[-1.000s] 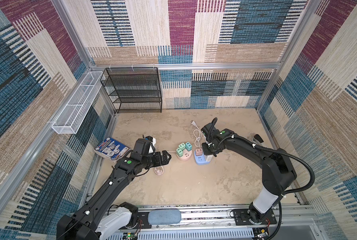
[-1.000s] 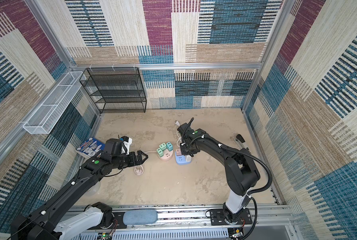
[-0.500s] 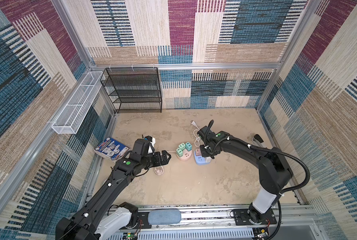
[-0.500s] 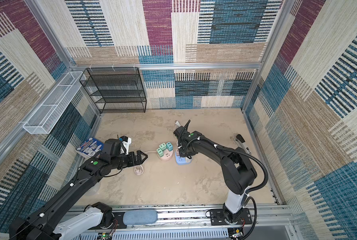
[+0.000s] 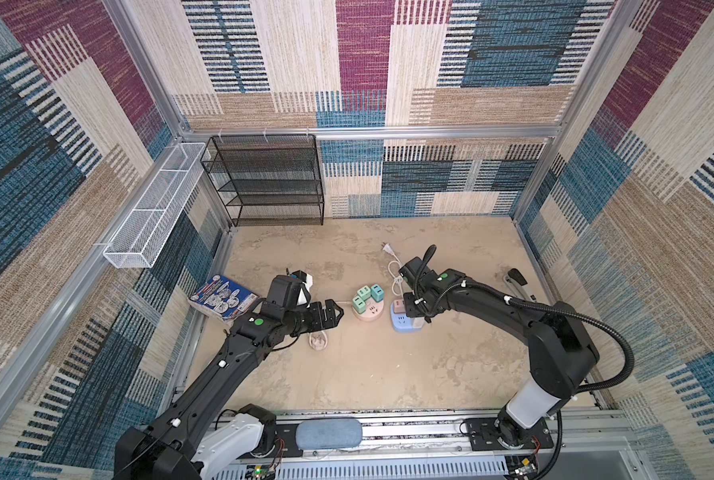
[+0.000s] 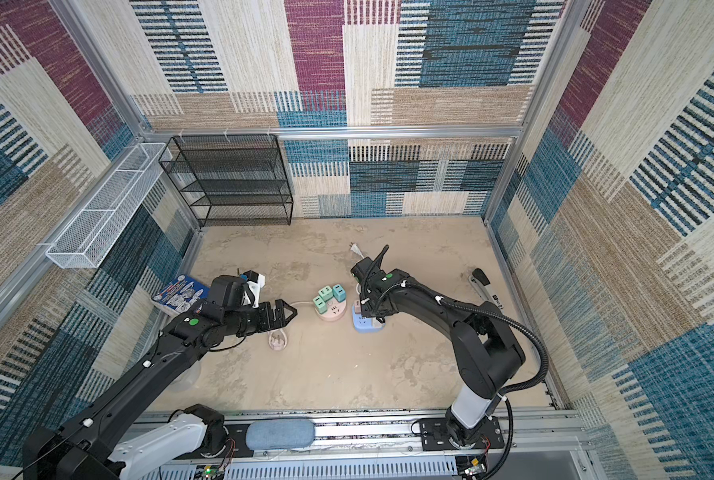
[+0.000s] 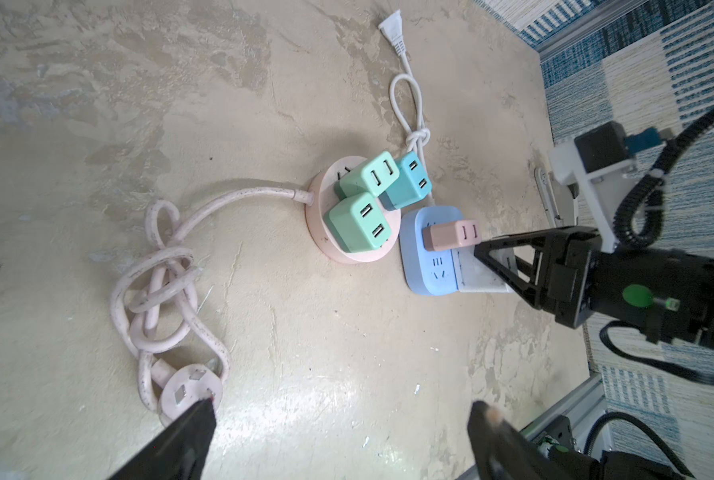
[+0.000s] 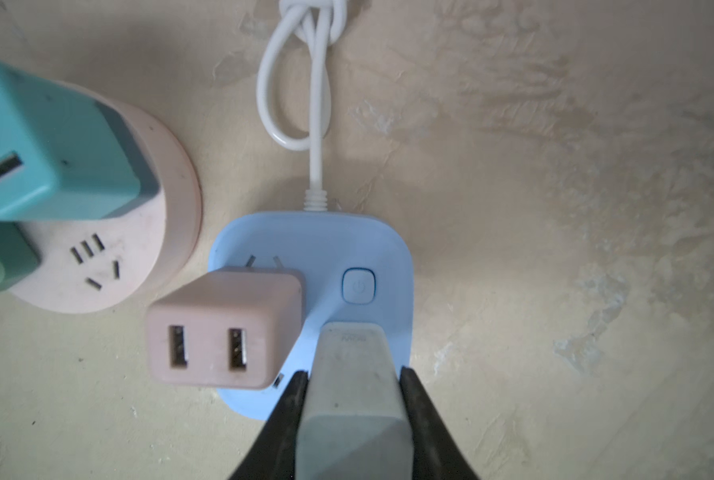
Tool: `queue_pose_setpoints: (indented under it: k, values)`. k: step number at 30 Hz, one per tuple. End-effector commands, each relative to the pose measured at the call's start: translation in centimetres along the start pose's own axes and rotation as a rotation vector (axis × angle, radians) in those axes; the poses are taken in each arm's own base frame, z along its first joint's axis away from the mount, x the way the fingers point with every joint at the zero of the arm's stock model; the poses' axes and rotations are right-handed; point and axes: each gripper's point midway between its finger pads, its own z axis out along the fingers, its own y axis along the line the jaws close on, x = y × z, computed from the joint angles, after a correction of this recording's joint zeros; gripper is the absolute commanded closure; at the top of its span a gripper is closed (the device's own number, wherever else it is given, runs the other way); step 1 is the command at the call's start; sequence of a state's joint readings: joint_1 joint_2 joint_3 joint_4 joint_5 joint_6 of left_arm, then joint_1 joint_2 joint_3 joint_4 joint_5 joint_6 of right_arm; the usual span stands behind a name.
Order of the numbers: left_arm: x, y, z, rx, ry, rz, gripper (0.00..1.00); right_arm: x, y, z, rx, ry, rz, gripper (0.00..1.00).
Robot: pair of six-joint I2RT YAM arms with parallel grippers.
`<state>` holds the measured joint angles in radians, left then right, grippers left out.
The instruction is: Insert the plug
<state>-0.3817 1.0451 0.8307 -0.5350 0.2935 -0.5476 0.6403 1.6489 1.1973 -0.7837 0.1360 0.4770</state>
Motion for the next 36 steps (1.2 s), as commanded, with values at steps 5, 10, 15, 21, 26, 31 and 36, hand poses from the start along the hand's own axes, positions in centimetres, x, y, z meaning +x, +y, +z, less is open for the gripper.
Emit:
queue_pose_setpoints:
  k: [5, 10, 15, 21, 26, 31, 36]
  values:
    - [-1.1, -1.0, -0.8, 0.027, -0.034, 0.008, 0.00, -2.8, 0.8, -4.3, -0.078, -0.149, 0.044, 0.31]
    - [-1.6, -0.8, -0.7, 0.009, -0.048, 0.001, 0.01, -2.5, -0.5, -4.7, -0.041, -0.169, 0.040, 0.29]
    - [-2.7, 1.0, -0.5, -0.099, -0.112, -0.004, 0.01, -4.3, -3.0, -7.5, -0.064, -0.286, 0.090, 0.28]
    - [-5.1, 3.1, -0.6, -0.277, -0.256, 0.053, 0.01, -6.8, -3.7, -9.3, -0.076, -0.410, 0.101, 0.00]
    - [-7.1, 3.1, -1.3, -0.401, -0.446, 0.228, 0.01, -8.6, -3.0, -10.7, -0.137, -0.552, 0.090, 0.00]
    - [-9.1, 3.2, -1.6, -0.456, -0.572, 0.320, 0.00, -9.1, -3.4, -10.5, -0.142, -0.658, 0.098, 0.00]
    - [-10.5, 3.2, -1.9, -0.490, -0.655, 0.370, 0.00, -8.6, -3.8, -9.0, -0.111, -0.664, 0.064, 0.00]
